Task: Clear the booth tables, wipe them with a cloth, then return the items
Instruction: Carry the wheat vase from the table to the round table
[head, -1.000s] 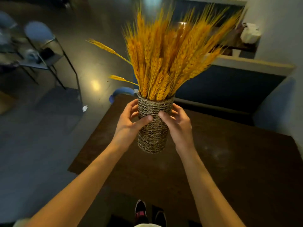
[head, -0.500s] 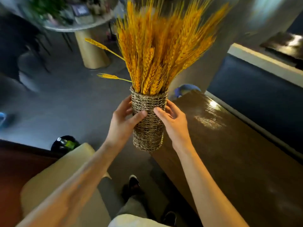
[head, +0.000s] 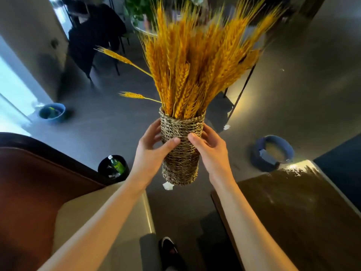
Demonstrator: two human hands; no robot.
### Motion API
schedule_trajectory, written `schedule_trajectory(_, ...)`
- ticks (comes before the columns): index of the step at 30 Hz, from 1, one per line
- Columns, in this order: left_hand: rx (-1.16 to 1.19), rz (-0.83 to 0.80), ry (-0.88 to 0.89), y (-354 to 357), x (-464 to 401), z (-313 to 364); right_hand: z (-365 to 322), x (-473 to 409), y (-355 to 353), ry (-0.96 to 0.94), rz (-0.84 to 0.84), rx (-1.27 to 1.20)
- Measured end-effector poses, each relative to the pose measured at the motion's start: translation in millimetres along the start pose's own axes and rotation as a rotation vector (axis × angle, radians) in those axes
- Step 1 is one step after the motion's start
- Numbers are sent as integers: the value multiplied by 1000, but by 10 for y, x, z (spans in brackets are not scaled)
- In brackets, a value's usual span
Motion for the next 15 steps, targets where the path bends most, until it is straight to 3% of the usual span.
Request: schedule_trajectory(15, -110, 292, -95, -1150, -1077, -276, 371, -1444, 1312, 133, -214, -31)
Point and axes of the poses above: each hand's wrist, its own x-axis away from the middle knuckle, its own y-axis out of the palm, z = x × y, the point moved 2 cm from there along -x, towards the middle knuckle, and after that the axes turned 9 degrees about -x, right-handed, at the moved point
